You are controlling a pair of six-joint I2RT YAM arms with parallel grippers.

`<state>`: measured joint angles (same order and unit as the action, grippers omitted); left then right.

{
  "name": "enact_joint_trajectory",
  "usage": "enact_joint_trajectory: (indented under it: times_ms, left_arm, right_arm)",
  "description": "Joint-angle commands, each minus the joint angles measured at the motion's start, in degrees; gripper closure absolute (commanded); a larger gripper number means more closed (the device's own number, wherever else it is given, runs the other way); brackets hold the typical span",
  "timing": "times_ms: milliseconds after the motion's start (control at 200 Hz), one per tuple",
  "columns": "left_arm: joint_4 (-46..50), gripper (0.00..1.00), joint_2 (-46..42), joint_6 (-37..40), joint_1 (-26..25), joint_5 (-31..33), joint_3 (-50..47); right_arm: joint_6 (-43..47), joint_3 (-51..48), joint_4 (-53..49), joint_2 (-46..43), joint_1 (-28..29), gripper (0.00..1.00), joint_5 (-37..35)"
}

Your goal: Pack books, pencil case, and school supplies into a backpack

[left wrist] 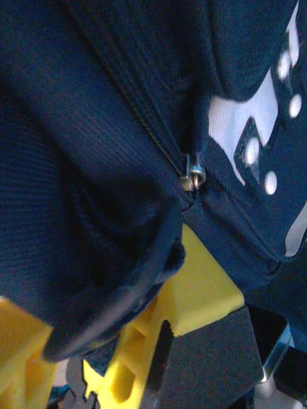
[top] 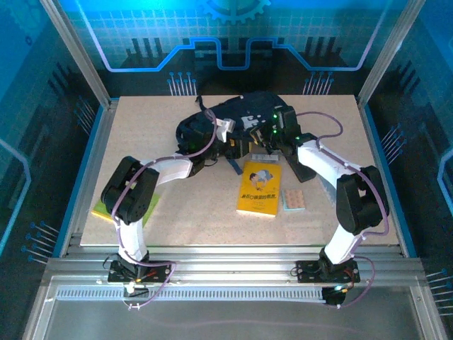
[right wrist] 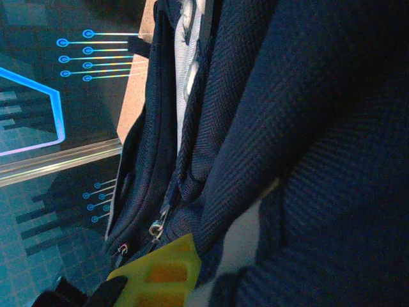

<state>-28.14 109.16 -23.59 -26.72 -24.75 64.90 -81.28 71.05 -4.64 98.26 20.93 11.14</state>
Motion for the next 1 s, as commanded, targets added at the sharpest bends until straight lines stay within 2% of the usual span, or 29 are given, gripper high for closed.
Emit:
enact_joint_trajectory:
  times_ms: [0, 80, 280, 355, 430, 505, 710, 780, 810, 996]
  left_arm:
    - [-7.34, 0.30, 1.83, -1.67, 0.45, -6.77, 4.28]
    - [-8.97, 0.32, 2.27, -2.69, 0.56, -6.80, 3.94]
    - [-10.53, 0.49, 1.15, -4.11, 1.66, -6.62, 2.36]
    - [-9.80, 0.49, -0.39, -3.75, 2.07, -5.58, 1.43]
    - [-8.25, 0.43, -2.02, -2.44, 2.52, -3.79, 0.28]
    - [-6.71, 0.43, -2.88, -1.51, 2.92, -3.39, 0.00]
    - [-5.60, 0.59, -3.38, -1.11, 3.23, -3.14, 0.39]
    - [-5.97, 0.71, -3.80, -1.43, 3.54, -2.77, -0.23]
    - [-6.05, 0.73, -3.95, -1.38, 3.60, -2.62, -0.41]
    - [-3.56, 0.69, -4.89, 0.01, 3.68, -2.44, 0.03]
  right_arm:
    - [-1.87, 1.14, 2.78, -0.76, 1.07, 1.00, 8.65]
    - [-3.74, 0.09, 5.38, -0.13, 0.71, 1.00, 9.90]
    - [-3.48, -1.55, 5.48, -0.27, -0.51, 1.00, 9.41]
    - [-1.81, -1.49, 4.23, -0.66, -1.27, 1.00, 8.53]
    - [-0.15, -1.26, 3.12, -0.90, -1.85, 1.00, 7.81]
    - [0.63, -1.26, 3.06, -1.13, -2.10, 1.00, 7.64]
    - [1.03, -1.10, 3.76, 0.02, -2.12, 1.00, 8.91]
    - [1.37, -1.10, 4.04, 0.34, -2.21, 1.00, 9.32]
    - [1.55, -1.10, 4.08, 0.42, -2.21, 1.00, 9.35]
    - [2.92, -0.67, 4.00, 1.10, -2.36, 1.00, 9.82]
